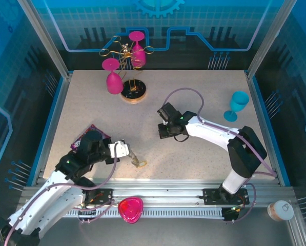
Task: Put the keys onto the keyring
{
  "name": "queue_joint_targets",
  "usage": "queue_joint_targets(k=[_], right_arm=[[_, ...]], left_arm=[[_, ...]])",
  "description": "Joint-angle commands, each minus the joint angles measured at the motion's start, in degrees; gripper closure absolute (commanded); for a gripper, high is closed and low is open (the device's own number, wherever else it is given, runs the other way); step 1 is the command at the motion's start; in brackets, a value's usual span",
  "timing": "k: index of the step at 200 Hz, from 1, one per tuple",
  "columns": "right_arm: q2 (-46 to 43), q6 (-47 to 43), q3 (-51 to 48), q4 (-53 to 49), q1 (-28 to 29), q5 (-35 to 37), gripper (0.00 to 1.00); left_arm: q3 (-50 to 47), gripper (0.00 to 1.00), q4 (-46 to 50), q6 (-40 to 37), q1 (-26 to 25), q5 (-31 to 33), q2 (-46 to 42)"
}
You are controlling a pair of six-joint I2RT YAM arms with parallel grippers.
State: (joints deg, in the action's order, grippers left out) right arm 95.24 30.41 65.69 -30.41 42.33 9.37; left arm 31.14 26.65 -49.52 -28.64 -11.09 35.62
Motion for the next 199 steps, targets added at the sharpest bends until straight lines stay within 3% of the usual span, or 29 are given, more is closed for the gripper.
queue_joint_targets(k=[1, 10, 38, 60, 101, 137, 157, 167, 199], right_arm=[[-0.12, -3.53, -4.09, -3.59, 0.32, 5.75, 1.0], [-0.61, -3.13, -6.01, -2.33, 0.52, 4.08, 0.99], [-2.94, -1.57, -10.69, 0.98, 1.03, -2.75, 0.76], [-7.36, -2.11, -13.44, 1.96, -1.24, -5.98, 0.66], [-14.22, -11.33, -14.61, 0.75, -9.04, -10.32, 0.64], [-11.34, -14.89, -10.36, -5.0, -10.42, -8.62, 0.63], [-8.9, -6.76, -9.98, -5.29, -10.42, -9.26, 0.61], [-8.01, 1.53, -10.81, -4.51, -10.27, -9.56, 0.57], [-8.33, 26.16, -14.79, -0.25, -10.03, -10.6, 0.58]], left_arm=[[2.61, 1.0, -9.98, 2.79, 0.28, -6.33, 4.39], [2.77, 1.0, -12.35, 2.98, 0.28, -7.69, 7.02], [4.33, 1.0, -17.28, 3.28, 0.3, -11.35, 14.44], [5.72, 1.0, -18.52, 3.12, 0.26, -14.06, 18.48], [6.76, 1.0, -18.78, 2.41, 0.33, -18.35, 23.36], [5.62, 1.0, -20.46, 2.44, 0.3, -18.52, 24.4], [4.75, 1.0, -20.71, 2.42, 0.33, -18.51, 24.07], [4.25, 1.0, -21.12, 2.33, 0.26, -18.33, 23.89], [2.74, 1.0, -22.33, 2.17, 0.28, -18.5, 23.21]])
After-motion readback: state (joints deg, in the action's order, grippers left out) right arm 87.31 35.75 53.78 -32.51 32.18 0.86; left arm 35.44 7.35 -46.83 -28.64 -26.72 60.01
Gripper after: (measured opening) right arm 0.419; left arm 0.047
